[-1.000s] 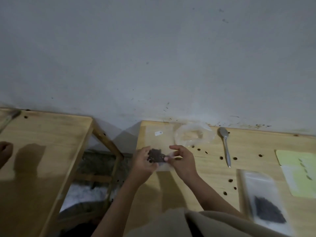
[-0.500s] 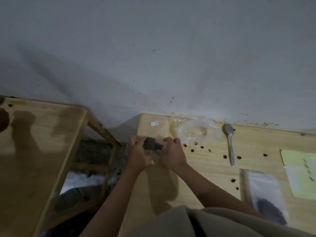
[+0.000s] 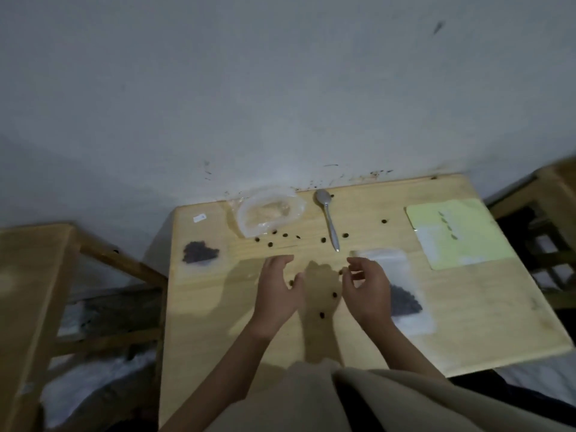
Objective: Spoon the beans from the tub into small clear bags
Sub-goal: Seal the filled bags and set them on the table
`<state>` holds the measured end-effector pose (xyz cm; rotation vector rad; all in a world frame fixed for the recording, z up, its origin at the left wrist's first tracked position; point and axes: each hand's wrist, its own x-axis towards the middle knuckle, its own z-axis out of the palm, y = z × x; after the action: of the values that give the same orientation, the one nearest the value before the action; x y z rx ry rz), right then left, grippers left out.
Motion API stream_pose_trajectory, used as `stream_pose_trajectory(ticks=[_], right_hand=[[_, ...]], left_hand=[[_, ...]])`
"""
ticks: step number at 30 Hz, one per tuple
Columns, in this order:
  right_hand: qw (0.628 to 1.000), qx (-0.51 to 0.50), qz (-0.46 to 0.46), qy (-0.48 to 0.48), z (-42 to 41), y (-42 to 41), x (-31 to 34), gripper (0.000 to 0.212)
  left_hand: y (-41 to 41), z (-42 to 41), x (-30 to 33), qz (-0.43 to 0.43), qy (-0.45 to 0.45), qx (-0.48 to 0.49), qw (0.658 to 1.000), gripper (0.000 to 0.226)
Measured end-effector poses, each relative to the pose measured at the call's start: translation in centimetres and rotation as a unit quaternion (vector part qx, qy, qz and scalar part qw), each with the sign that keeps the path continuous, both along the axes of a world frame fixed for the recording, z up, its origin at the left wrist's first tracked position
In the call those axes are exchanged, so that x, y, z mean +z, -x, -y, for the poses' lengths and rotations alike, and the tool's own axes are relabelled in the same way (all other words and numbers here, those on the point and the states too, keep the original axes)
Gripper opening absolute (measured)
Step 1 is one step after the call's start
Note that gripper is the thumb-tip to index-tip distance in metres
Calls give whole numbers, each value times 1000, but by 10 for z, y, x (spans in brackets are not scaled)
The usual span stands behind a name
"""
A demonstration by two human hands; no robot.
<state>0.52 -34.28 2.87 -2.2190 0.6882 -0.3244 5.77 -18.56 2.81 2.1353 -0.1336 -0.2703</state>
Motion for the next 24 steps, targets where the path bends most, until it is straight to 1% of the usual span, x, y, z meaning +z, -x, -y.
stream_pose_trajectory(ticks=[3, 5, 7, 9, 11, 12, 14, 17, 21, 22, 24], right_hand=[[995, -97, -25, 20, 59, 20, -6, 22], [990, -129, -60, 26, 93, 29, -11, 27], [983, -132, -122, 20, 119, 33, -17, 34], [975, -112, -191, -3, 138, 31, -24, 40], [970, -75, -228, -33, 150, 27, -29, 41], [970, -57, -231, -44, 154, 26, -31, 41], [974, -29, -220, -47, 156, 26, -32, 40], [983, -29, -171, -61, 159, 27, -29, 34], [983, -56, -94, -144, 169, 25, -16, 12], [983, -55, -74, -159, 174, 24, -13, 10], [979, -53, -42, -190, 186, 20, -7, 8]], left_hand=[[16, 50, -2, -36, 0, -47, 998, 33], [23, 81, -5, -63, -4, -64, 996, 34], [28, 109, -8, -90, -28, -76, 993, 37], [32, 131, -15, -113, -64, -80, 988, 41], [34, 148, -19, -135, -90, -69, 984, 45], [34, 154, -21, -140, -92, -61, 984, 46], [35, 163, -22, -138, -91, -39, 986, 46], [36, 169, -18, -129, -76, 10, 989, 41], [35, 175, -5, -86, 14, 62, 994, 22], [34, 177, 1, -87, 37, 72, 993, 22], [29, 184, 13, -94, 78, 69, 990, 27]])
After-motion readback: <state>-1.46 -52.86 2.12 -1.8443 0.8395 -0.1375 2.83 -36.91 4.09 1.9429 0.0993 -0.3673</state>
